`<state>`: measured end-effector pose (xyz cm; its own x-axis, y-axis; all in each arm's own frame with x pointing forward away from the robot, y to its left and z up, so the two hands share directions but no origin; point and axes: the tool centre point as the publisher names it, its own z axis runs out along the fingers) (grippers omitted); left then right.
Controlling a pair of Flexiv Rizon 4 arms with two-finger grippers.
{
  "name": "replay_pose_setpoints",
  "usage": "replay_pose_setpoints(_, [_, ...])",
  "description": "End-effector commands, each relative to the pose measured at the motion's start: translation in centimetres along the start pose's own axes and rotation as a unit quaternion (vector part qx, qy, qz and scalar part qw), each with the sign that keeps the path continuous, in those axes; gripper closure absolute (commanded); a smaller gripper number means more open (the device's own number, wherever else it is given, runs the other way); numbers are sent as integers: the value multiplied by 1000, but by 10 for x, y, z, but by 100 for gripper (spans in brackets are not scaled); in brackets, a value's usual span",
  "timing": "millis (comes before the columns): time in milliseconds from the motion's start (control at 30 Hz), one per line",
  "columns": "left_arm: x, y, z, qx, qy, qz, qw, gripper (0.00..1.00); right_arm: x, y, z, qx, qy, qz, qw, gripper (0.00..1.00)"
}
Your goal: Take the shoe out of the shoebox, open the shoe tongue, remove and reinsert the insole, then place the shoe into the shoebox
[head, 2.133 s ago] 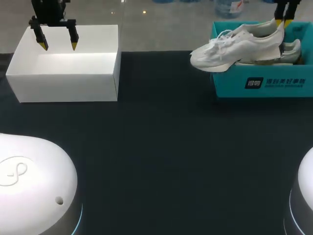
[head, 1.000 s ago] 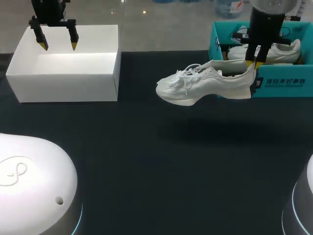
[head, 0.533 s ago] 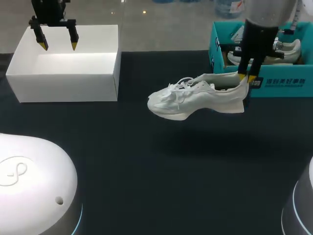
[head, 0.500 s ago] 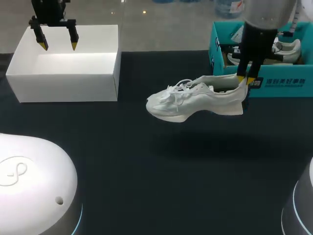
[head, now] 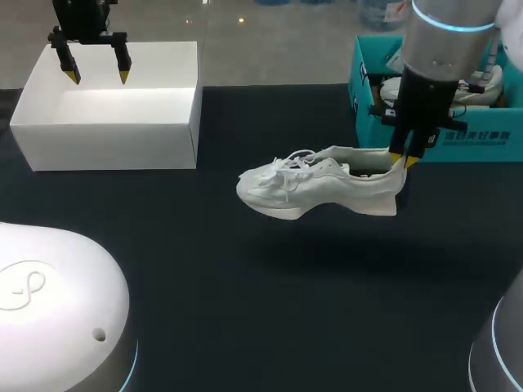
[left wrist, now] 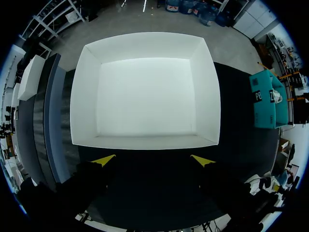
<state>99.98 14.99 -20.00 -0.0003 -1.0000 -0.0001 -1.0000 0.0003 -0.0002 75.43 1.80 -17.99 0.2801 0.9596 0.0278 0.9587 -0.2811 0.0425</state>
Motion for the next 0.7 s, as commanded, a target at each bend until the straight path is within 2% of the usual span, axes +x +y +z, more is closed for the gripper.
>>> replay_pose_setpoints(33, [0,0,0,0,0,0,1000,0,1,0,0,0,1,0,1000,100])
replay_pose_setpoints(167, [0,0,0,0,0,0,1000,0,2,6,10,1,-5,-8,1000,100])
replay_pose_setpoints(467, [0,0,0,0,0,0,1000,0,6,-1,74,23,11,-8,1000,100])
replay_pose_setpoints(700, [0,0,0,0,0,0,1000,0,11,-10,112,39,24,-12,999,100])
